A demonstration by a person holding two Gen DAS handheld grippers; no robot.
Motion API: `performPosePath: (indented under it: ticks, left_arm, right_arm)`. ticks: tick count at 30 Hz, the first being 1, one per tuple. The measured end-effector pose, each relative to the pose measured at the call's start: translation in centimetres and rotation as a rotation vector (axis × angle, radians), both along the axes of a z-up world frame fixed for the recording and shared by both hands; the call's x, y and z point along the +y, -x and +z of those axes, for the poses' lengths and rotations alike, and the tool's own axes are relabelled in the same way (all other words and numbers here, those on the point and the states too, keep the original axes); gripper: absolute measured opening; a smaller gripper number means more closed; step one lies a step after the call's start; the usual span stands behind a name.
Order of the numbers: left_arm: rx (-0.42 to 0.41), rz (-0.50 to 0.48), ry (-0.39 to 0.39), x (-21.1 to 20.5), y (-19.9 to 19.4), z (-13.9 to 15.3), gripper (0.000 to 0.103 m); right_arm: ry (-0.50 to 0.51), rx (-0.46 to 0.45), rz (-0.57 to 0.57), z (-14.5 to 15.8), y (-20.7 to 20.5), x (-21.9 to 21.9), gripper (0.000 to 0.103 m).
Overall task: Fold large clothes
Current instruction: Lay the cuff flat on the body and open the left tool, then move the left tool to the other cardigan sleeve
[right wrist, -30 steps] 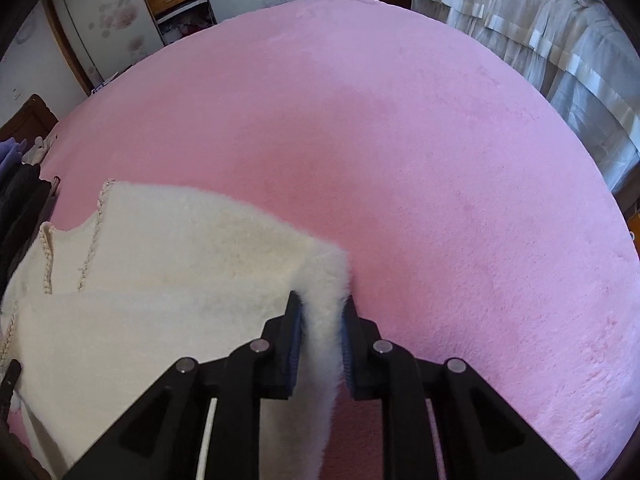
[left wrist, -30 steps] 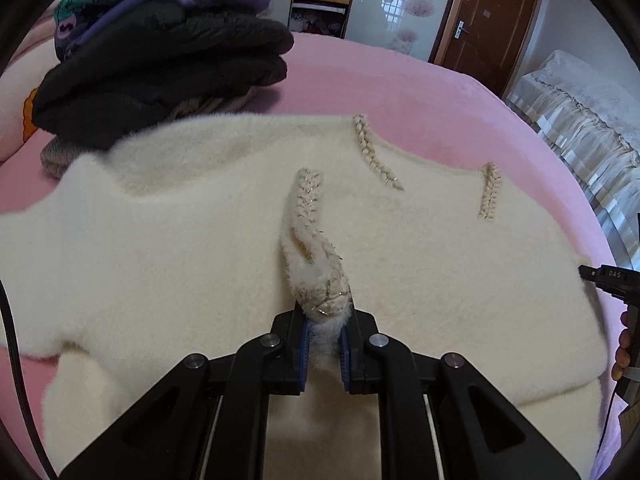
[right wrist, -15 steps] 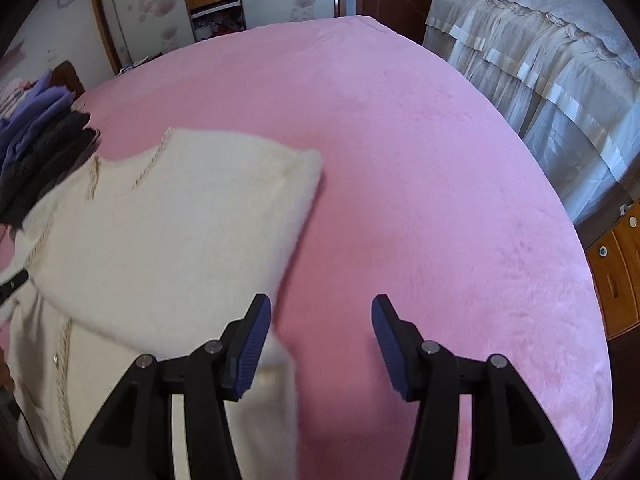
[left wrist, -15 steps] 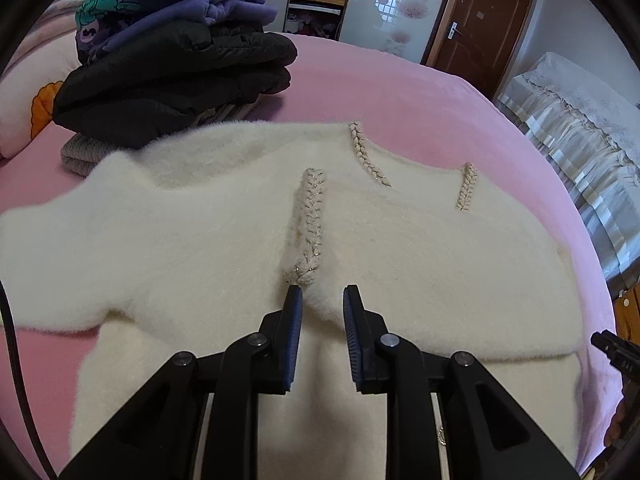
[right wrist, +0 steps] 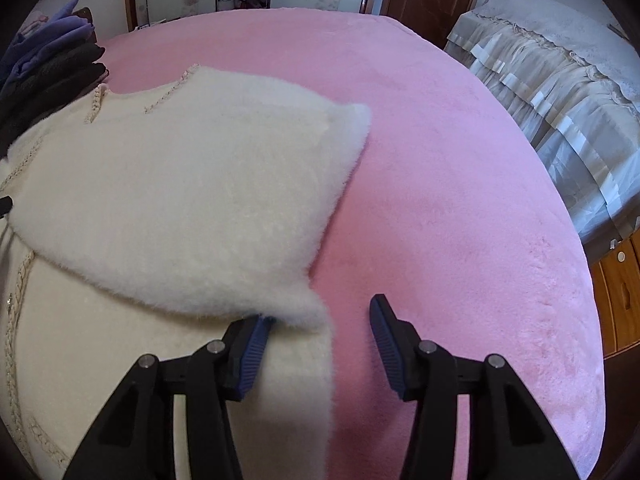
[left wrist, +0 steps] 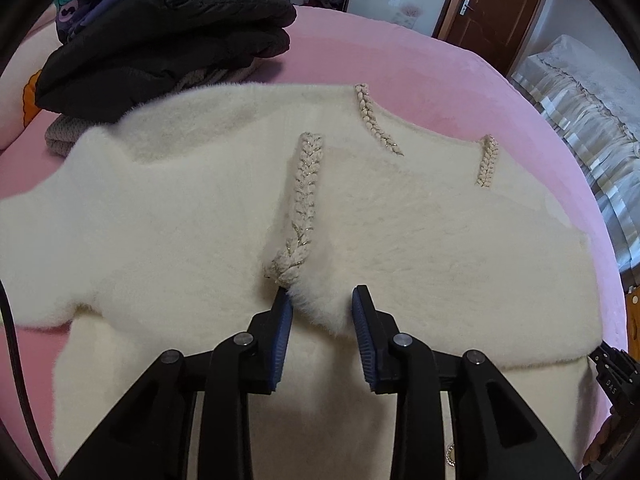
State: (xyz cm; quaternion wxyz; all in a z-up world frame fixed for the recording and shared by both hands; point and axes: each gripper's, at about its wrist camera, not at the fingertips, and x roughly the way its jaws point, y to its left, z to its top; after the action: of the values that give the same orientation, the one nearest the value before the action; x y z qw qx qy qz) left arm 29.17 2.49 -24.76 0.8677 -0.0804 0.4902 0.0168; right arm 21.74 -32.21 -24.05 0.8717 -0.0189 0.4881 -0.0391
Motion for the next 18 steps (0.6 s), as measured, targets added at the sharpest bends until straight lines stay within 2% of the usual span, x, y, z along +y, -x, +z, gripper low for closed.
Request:
performPosePath:
  ticks: [1, 5, 9, 11, 12, 13, 15, 18]
  left_arm:
    - [-0.004, 0.008, -0.011, 0.0, 0.0, -0.2, 0.015]
    - [-0.005, 0.007, -0.046, -0.3, 0.3, -1.8, 0.015]
    - [-0.009, -0.008, -0.048, -0.2, 0.6, -1.6, 0.018]
    - [0.004, -0.002, -0.036, 0.2, 0.9, -1.0, 0.026]
    - [0.005, 0.008, -0.039, 0.3, 1.1, -0.6, 0.038]
    - [0.004, 0.022, -0.046, 0.6, 1.6, 0.0, 0.055]
    - [-0.022, 0.041, -0.041, 1.1, 2.6, 1.3, 0.068]
    - [-0.049, 0.024, -0.036, 1.4, 4.8, 3.9, 0.069]
  right_arm:
    - [-0.003, 0.005, -0.027, -0.1, 0.0, -0.1, 0.02]
    - [-0.044, 0.016, -0.09, -1.6, 0.4, -0.9, 0.02]
    - [-0.051, 0.021, -0.101, -1.6, 0.4, -0.9, 0.02]
    - [-0.048, 0.034, -0.098, -1.1, 0.5, -0.8, 0.025]
    - [-0.049, 0.042, -0.104, -0.7, 0.8, -0.9, 0.028]
    - [-0.039, 0.045, -0.115, -0.3, 1.1, -1.0, 0.033]
    - [-0.032, 0.037, -0.132, 0.8, 2.1, -1.0, 0.04]
    - [-0.061, 0.003, -0.13, 2.7, 4.3, -0.5, 0.043]
